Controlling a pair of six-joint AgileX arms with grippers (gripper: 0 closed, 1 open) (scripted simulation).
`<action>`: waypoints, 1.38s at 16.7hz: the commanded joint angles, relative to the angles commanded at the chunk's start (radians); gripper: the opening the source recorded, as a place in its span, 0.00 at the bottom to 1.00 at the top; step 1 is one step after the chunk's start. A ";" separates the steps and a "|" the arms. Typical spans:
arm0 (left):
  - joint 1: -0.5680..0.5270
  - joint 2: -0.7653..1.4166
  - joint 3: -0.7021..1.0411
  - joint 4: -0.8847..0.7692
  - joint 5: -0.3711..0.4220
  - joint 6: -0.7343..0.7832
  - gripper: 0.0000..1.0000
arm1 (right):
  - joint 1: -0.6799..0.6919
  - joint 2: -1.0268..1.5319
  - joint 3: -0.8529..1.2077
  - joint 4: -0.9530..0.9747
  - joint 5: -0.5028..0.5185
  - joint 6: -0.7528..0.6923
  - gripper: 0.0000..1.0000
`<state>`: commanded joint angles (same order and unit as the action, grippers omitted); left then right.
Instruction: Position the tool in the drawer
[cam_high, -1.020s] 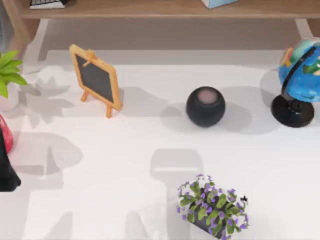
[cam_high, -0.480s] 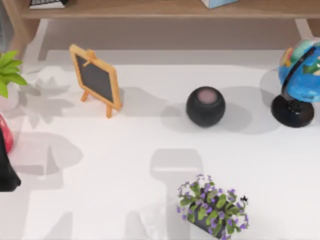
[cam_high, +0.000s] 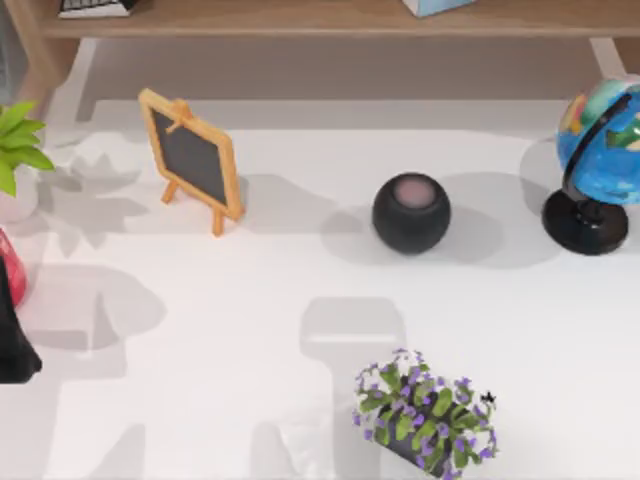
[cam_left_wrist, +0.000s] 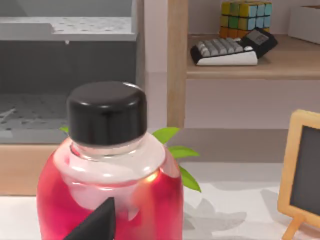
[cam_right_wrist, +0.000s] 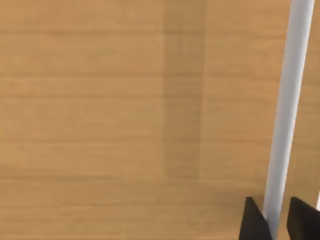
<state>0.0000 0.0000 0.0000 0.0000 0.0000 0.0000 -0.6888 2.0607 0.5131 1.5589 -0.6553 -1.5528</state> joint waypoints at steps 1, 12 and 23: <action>0.000 0.000 0.000 0.000 0.000 0.000 1.00 | 0.000 0.000 0.000 0.000 0.000 0.000 0.00; 0.000 0.000 0.000 0.000 0.000 0.000 1.00 | 0.022 0.022 0.031 -0.035 0.029 0.000 0.00; 0.000 0.000 0.000 0.000 0.000 0.000 1.00 | 0.109 0.083 0.215 -0.144 0.118 0.002 0.00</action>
<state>0.0000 0.0000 0.0000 0.0000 0.0000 0.0000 -0.5796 2.1440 0.7276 1.4150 -0.5377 -1.5503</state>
